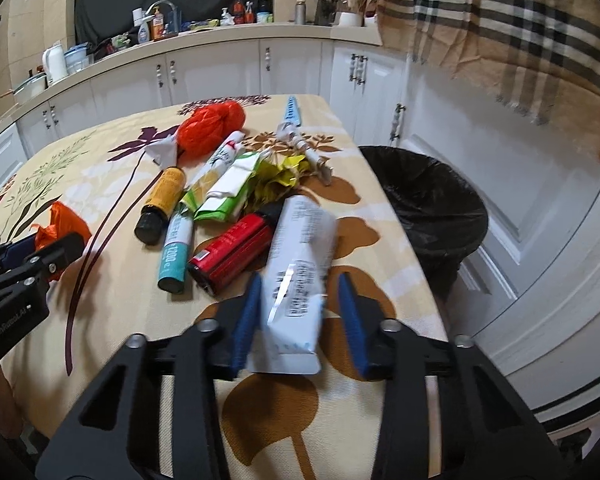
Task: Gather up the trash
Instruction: 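Grasp the white tube with the right tool while the left tool grasps the orange bag, then carry both items over the black bin and open both tools to drop them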
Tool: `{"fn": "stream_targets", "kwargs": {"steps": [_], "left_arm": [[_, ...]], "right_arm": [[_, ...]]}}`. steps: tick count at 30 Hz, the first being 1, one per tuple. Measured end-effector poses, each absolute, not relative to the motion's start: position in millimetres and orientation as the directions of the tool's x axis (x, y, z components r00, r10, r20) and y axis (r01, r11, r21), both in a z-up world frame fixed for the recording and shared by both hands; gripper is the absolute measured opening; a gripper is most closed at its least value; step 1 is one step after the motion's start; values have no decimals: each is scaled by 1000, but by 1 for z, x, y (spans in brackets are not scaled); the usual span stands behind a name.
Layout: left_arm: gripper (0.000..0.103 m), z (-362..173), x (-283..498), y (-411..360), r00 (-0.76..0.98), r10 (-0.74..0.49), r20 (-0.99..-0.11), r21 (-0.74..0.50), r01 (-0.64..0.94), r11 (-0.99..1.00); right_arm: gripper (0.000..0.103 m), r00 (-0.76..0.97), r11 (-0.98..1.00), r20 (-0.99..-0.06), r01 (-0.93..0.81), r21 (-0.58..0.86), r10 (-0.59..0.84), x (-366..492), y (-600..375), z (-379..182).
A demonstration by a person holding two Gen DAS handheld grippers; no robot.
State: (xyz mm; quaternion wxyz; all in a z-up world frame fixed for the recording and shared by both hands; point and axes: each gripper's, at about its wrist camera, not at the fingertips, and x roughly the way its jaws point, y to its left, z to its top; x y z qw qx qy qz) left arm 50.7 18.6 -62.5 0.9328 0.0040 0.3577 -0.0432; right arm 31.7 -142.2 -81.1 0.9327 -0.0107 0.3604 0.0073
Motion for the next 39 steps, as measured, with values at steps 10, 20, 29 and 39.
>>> {"fn": "stream_targets", "kwargs": {"steps": [10, 20, 29, 39], "left_arm": [[43, -43, 55, 5, 766, -116, -633, -35, 121, 992], [43, -7, 99, -53, 793, -212, -571, -44, 228, 973], [43, 3, 160, -125, 761, -295, -578, -53, 326, 944], [43, -22, 225, -189, 709, -271, -651, 4, 360, 933]], "right_arm": [[29, 787, 1000, -616, 3, -29, -20, 26, -153, -61], [29, 827, 995, -555, 92, -32, -94, 68, -208, -30], [29, 834, 988, -533, 148, -36, -144, 117, -256, -26], [30, 812, 982, -560, 188, -17, -165, 167, -297, -45]]}}
